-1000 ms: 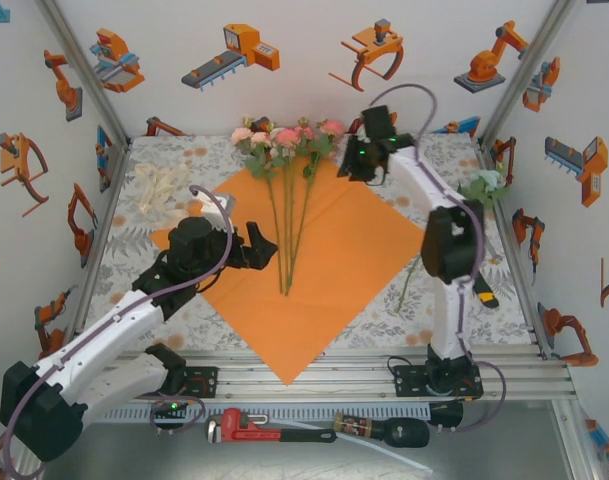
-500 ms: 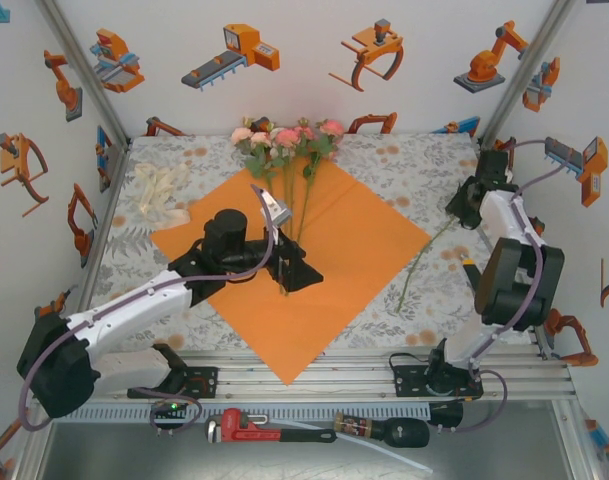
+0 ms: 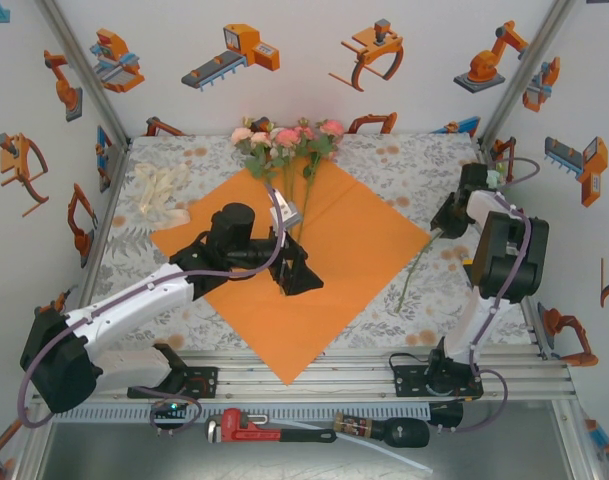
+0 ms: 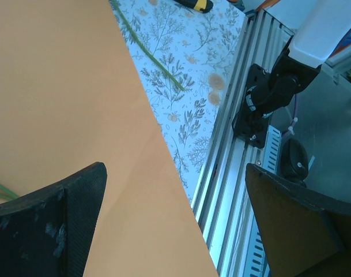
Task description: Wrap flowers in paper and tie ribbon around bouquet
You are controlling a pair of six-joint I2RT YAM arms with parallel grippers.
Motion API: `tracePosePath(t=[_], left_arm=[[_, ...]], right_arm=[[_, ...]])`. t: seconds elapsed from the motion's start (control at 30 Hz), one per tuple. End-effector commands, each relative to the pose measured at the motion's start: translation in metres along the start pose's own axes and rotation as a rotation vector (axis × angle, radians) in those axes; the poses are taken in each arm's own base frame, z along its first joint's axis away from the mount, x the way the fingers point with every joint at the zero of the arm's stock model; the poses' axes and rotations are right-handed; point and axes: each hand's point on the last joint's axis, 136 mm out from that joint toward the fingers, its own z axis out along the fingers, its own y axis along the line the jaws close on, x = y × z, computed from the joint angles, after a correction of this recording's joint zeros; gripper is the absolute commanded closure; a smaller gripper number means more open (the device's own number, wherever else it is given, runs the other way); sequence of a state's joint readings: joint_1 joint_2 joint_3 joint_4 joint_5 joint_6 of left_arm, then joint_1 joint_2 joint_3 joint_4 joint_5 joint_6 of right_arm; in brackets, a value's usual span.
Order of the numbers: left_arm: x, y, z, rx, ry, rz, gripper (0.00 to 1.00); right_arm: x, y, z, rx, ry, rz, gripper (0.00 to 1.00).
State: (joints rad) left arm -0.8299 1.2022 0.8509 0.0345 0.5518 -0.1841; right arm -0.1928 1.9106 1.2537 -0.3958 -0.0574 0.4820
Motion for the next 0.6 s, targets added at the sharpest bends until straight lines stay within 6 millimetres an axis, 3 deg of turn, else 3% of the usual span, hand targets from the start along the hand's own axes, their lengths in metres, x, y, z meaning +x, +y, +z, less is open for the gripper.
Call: tracePosePath(t=[0.0, 0.13, 0.23, 0.33, 0.43, 0.57], left_arm=[[-0.010, 0.000, -0.001, -0.019, -0.013, 0.036, 0.03], [-0.013, 0.008, -0.004, -0.071, -0.027, 0.033, 0.03], [-0.016, 0.025, -0.012, -0.187, -0.048, 0.019, 0.03], [-0.023, 0.042, -0.025, -0.305, -0.098, -0.001, 0.03], [-0.026, 0.074, -0.051, -0.508, -0.149, -0.056, 0.03], [-0.019, 0.117, -0.095, -0.724, -0.205, -0.197, 0.03]], right_arm=[[0.004, -0.007, 0.008, 0.034, 0.009, 0.014, 0.76], [-0.009, -0.008, -0.009, 0.052, -0.051, 0.020, 0.94], [-0.027, 0.001, -0.039, 0.028, -0.132, 0.023, 1.00], [-0.043, 0.025, -0.078, -0.028, -0.228, 0.010, 1.00], [-0.044, 0.071, -0.115, -0.124, -0.292, -0.027, 1.00], [-0.022, 0.156, -0.150, -0.271, -0.348, -0.088, 1.00]])
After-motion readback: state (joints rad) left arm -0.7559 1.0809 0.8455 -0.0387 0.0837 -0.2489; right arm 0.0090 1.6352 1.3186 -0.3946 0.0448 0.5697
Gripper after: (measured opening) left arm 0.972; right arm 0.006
